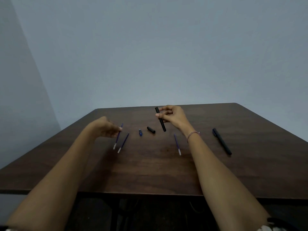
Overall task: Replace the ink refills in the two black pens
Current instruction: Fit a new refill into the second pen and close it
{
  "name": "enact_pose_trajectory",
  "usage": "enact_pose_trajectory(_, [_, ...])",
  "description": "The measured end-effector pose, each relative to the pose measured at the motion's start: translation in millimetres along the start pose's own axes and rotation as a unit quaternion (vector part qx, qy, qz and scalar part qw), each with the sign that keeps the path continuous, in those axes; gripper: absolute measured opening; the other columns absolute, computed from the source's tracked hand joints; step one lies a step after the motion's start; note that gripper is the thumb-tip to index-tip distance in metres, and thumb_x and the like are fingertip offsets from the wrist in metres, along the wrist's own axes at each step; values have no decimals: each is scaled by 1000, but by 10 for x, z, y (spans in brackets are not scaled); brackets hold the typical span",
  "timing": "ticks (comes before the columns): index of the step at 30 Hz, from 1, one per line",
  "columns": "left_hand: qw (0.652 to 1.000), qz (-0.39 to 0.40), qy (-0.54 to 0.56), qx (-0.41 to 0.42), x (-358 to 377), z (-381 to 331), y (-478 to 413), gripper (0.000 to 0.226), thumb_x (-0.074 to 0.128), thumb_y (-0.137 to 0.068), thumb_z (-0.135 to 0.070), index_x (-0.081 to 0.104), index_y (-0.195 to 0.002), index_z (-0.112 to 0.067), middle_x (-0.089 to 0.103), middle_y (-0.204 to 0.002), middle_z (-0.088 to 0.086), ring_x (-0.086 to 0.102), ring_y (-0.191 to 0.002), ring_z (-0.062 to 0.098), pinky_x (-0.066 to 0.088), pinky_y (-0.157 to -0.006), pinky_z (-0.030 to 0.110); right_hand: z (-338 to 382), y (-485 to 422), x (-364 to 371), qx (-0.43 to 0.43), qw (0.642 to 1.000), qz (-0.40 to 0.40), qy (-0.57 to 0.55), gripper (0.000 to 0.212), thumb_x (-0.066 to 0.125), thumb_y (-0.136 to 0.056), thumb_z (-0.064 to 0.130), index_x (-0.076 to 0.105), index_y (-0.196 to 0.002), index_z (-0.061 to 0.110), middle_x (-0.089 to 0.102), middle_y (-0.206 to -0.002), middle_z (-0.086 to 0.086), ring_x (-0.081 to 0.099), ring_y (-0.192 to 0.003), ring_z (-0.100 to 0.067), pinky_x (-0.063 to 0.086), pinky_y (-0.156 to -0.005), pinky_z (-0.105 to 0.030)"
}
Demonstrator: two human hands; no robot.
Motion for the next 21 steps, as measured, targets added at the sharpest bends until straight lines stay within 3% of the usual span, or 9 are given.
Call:
enact_pose_trajectory(5, [994,19,-101,-27,144,55,-1,13,71,-77,2,59,-77,7,59,-69,17,58,-49,19,53,-40,25,20,-3,-21,-4,1000,-7,-3,25,77,-75,14,65,-97,8,65,-67,0,67,-76,-10,53,-61,-14])
enact_pose_trajectory(16, [997,18,-59,-43,176,126,-35,24,78,-69,-3,61,-84,5,62,-74,15,61,-62,22,53,-40,24,22,4,-6,-9,1000,2,-9,25,77,-76,15,64,-97,9,66,-69,-1,68,-77,-11,53,-61,-14])
enact_pose_trajectory(21, [996,-24,-70,-41,142,170,-93,30,79,-71,-24,64,-83,0,65,-75,12,60,-62,19,53,-44,24,24,5,-16,-7,1000,-1,-9,25,76,-76,15,64,-97,10,69,-80,-9,69,-82,-14,53,-62,-15])
Point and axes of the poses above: each hand's wrist, its own y-axis away from the middle knuckle, its own x-axis out of the palm, z = x × y, the point moved 2 cm from there along -y, towards the middle knuckle
